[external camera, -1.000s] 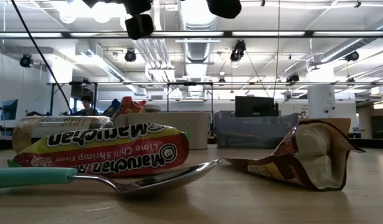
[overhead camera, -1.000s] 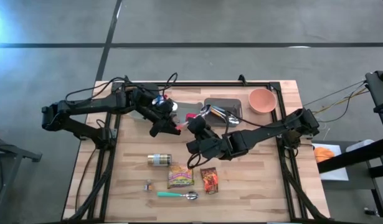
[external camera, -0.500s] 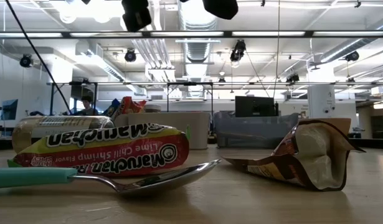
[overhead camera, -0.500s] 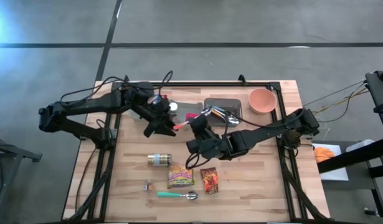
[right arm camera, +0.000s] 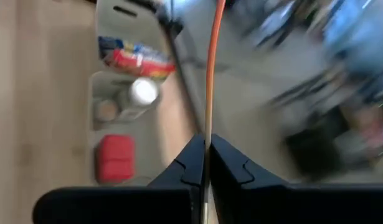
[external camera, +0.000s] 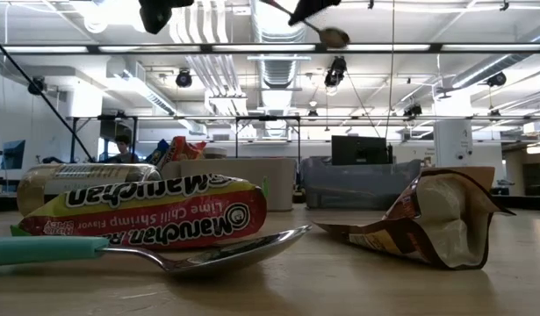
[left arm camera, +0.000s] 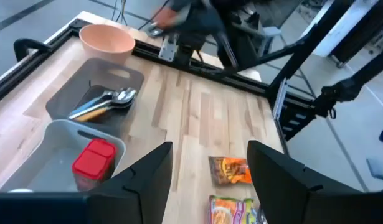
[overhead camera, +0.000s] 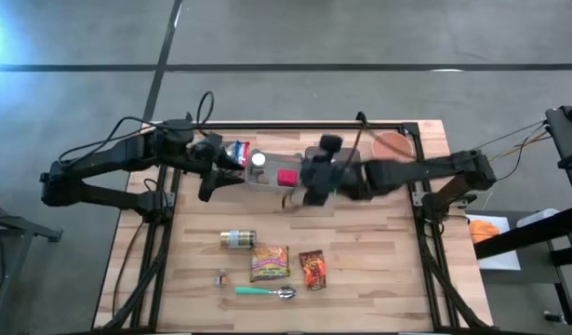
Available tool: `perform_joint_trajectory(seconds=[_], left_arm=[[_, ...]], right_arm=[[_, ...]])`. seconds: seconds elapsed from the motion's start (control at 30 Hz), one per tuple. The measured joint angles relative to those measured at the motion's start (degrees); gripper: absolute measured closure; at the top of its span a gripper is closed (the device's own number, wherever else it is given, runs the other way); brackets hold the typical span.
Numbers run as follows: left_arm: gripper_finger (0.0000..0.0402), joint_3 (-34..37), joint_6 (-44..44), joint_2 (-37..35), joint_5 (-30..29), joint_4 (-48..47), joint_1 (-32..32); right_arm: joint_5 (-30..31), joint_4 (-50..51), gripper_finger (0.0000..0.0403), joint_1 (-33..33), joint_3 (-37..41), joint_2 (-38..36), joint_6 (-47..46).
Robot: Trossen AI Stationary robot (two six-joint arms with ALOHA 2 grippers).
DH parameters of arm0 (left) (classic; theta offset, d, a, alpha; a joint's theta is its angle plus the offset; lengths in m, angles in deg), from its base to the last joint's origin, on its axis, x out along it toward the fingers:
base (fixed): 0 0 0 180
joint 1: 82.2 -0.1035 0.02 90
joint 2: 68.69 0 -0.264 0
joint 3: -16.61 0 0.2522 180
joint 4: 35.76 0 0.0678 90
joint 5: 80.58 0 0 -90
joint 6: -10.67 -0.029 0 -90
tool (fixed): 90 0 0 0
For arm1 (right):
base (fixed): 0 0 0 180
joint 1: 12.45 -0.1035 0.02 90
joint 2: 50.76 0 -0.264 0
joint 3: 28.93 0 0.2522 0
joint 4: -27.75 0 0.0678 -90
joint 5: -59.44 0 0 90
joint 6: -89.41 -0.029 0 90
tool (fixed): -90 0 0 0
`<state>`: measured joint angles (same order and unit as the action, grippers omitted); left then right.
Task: Pick & Place Food Item
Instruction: Put the orange spoon into the black bin
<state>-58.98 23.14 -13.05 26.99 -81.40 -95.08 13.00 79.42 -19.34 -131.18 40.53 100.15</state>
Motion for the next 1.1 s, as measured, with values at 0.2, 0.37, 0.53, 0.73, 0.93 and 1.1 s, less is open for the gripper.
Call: perform_joint_trajectory(seconds=[0.2,0.37,0.53,0.73,0.93,1.1], left_arm=[[0.0192,0.3,-1.2,-0.4,0.0,-0.8,0.0],[0.0192,0.3,-2.6,-0.3,0.0,-1.0,0.0],[0.0192,0.3,-2.6,-0.3,0.0,-2.3,0.0],[0.0191,0.3,-3.9,-0.3,0.0,-2.9,0.0],[0.0191,0.3,-5.2,-0.3,0.0,-2.9,0.0],[0.0191,0.3,-5.2,-0.3,0.0,-2.9,0.0]], right_arm=[[-22.0,7.8,0.0395,12.8,1.6,-2.2,-18.0],[-28.5,5.4,0.0395,21.2,6.3,-2.2,-20.2],[-34.6,-0.2,0.0395,28.1,13.1,-2.2,-21.1],[-39.0,-6.8,0.0395,31.9,22.8,-2.2,-23.9],[-41.7,-13.8,0.0395,32.5,30.0,-2.2,-25.4],[-40.3,-15.4,0.0395,33.9,33.4,-2.0,-25.8]])
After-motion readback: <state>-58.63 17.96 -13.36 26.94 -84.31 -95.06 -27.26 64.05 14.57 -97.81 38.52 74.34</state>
